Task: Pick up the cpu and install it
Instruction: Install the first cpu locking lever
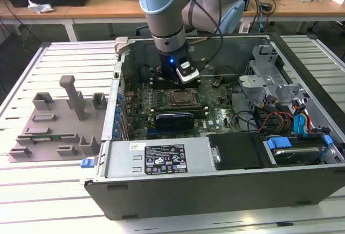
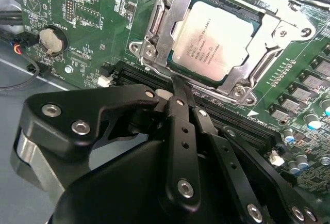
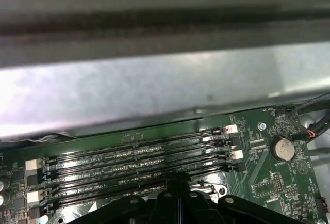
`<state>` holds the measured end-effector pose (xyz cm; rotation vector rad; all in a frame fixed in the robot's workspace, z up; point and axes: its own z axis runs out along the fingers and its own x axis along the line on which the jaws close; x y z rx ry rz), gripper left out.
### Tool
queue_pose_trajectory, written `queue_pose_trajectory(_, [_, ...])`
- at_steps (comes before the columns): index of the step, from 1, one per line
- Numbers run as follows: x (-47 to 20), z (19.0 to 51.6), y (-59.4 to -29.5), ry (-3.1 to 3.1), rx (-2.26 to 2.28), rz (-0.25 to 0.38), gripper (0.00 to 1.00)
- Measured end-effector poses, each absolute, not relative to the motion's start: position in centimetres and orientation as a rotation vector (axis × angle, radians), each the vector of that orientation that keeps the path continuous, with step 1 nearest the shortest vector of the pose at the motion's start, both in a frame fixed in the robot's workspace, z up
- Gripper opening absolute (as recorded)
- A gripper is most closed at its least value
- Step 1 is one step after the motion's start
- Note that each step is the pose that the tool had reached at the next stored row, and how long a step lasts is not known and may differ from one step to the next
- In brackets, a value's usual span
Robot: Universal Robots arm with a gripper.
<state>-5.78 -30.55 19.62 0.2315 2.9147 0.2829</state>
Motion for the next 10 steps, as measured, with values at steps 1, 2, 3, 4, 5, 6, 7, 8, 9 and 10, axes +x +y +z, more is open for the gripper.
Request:
queue_pose_trajectory(1, [-5.75,19.61,-30.55,2.915,0.231,0.283,0.11])
queue_pose_trajectory(2, [-5.71,19.59,-30.55,2.915,0.231,0.283,0.11])
queue_pose_trajectory(3, [-5.64,19.57,-30.55,2.915,0.231,0.283,0.11])
queue_pose_trajectory(4, [-5.48,19.56,-30.55,2.915,0.231,0.283,0.11])
queue_pose_trajectory(5, [-5.24,19.55,-30.55,2.915,0.231,0.283,0.11])
queue_pose_trajectory(6, [-5.11,19.55,-30.55,2.915,0.232,0.283,0.11])
queue_pose_trajectory(7, [-5.01,19.56,-30.55,2.915,0.232,0.283,0.11])
queue_pose_trajectory(8, [-4.96,19.55,-30.56,2.915,0.231,0.283,0.11])
queue_pose_trajectory(9, [-4.92,19.55,-30.55,2.915,0.232,0.285,0.11])
queue_pose_trajectory(10, [-4.88,19.55,-30.55,2.914,0.233,0.301,0.11])
